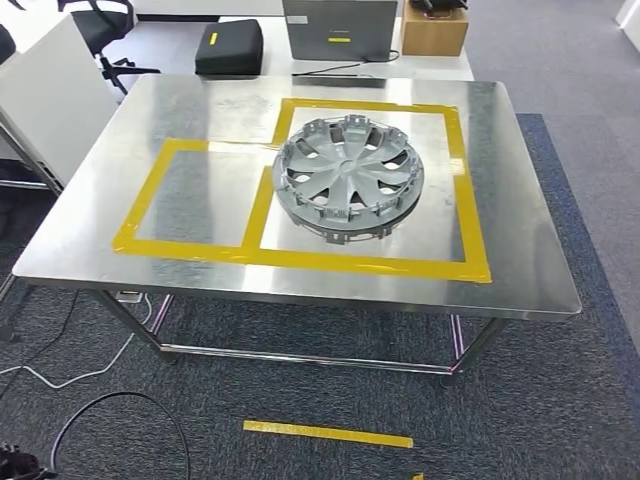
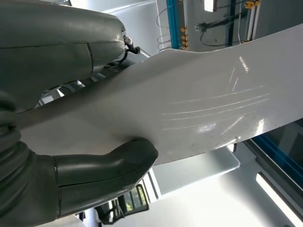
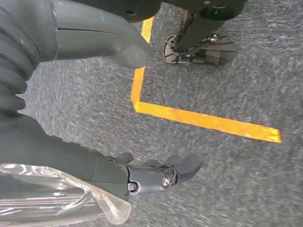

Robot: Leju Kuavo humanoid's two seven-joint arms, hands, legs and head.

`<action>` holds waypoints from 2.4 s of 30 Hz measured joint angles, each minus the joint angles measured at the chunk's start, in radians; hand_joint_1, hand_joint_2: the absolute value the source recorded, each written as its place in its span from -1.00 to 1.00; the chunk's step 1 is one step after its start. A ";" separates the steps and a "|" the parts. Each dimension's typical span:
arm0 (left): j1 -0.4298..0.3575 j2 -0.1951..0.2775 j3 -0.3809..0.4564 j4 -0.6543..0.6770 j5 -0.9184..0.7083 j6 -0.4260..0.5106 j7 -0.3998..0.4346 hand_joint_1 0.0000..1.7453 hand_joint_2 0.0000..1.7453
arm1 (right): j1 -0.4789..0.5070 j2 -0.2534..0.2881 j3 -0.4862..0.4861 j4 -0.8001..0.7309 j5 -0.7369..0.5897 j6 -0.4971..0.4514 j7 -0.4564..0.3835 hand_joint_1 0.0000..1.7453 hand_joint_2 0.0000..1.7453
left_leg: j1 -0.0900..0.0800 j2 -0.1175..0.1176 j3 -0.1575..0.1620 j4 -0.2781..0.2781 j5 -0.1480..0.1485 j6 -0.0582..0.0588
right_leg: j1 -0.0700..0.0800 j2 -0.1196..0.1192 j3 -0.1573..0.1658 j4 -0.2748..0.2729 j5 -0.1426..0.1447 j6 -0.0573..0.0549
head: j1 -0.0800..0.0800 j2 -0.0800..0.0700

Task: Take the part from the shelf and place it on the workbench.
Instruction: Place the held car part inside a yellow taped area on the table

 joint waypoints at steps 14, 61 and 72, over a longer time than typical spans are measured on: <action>0.002 0.008 -0.010 0.013 -0.012 0.000 0.000 1.00 1.00 | 0.001 0.001 -0.008 0.000 -0.016 0.005 -0.012 -1.00 1.00 | 0.002 -0.057 0.032 -0.074 0.008 0.042 | 0.000 0.086 -0.114 0.176 -0.040 0.038 | 0.013 0.000; 0.012 0.014 -0.010 0.016 -0.038 0.000 0.000 1.00 1.00 | 0.003 0.006 -0.016 0.001 -0.021 0.006 -0.023 -1.00 1.00 | -0.005 -0.051 -0.044 0.015 0.043 0.018 | -0.008 0.085 0.061 0.012 -0.078 0.006 | 0.016 0.000; 0.012 0.016 -0.013 0.017 -0.046 0.000 0.000 1.00 1.00 | 0.002 0.008 -0.020 0.002 -0.033 0.052 -0.029 -1.00 1.00 | -0.003 -0.040 0.074 -0.075 -0.034 0.053 | -0.005 0.085 -0.149 0.269 -0.144 0.046 | 0.025 0.000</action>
